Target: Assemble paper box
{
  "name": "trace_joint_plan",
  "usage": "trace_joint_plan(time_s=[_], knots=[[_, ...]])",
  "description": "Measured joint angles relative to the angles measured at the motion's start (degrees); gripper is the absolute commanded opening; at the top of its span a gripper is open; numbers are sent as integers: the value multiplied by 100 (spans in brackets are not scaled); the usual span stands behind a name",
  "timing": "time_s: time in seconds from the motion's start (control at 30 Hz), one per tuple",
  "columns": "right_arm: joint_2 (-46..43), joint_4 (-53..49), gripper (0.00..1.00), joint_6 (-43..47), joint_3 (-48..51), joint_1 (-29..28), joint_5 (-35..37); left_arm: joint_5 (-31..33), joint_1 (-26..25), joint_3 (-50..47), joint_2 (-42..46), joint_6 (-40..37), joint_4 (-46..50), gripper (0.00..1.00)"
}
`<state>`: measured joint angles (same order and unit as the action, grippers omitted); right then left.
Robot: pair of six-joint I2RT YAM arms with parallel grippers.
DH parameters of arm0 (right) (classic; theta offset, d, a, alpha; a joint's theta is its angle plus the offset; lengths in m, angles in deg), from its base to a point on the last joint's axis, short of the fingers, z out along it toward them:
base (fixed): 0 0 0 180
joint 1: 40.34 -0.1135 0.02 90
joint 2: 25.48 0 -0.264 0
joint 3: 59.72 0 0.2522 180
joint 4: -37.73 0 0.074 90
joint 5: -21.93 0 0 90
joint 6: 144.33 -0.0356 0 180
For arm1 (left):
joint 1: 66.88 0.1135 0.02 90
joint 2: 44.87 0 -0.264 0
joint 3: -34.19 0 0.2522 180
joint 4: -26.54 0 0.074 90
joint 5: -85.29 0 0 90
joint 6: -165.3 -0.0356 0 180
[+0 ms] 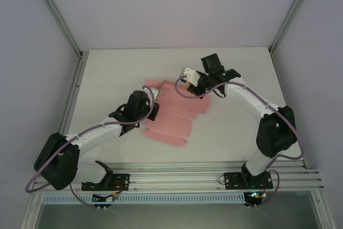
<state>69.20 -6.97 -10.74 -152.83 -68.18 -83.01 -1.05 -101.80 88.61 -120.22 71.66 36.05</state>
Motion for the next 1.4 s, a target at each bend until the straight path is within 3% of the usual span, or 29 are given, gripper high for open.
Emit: trace_joint_plan(time_s=[0.1,0.23,0.5,0.77,0.87,1.0,1.07,1.23,1.4], knots=[[0,199,0,-122,118,-136,293,1226,-765,761,-905,-256,127,0],[0,238,0,-269,297,-173,682,2061,-1392,1174,-1847,-391,131,0],[-44,564,0,-470,619,-282,1106,2479,-1493,1231,-2061,-162,22,0],[-101,761,0,-529,619,-286,1207,2452,-1464,811,-1453,83,-404,25],[-120,894,0,-503,619,-304,1176,2179,-1305,511,-914,304,-595,40],[-138,988,0,-262,619,-304,1217,1906,-857,39,-28,645,-610,84],[-138,992,0,-136,616,-304,1213,1862,-647,-144,413,793,-540,100],[-138,1134,0,428,636,-302,1045,1781,234,-323,1502,1381,-26,100],[-142,1604,0,988,804,-304,931,1847,1438,-348,1829,2035,452,100]])
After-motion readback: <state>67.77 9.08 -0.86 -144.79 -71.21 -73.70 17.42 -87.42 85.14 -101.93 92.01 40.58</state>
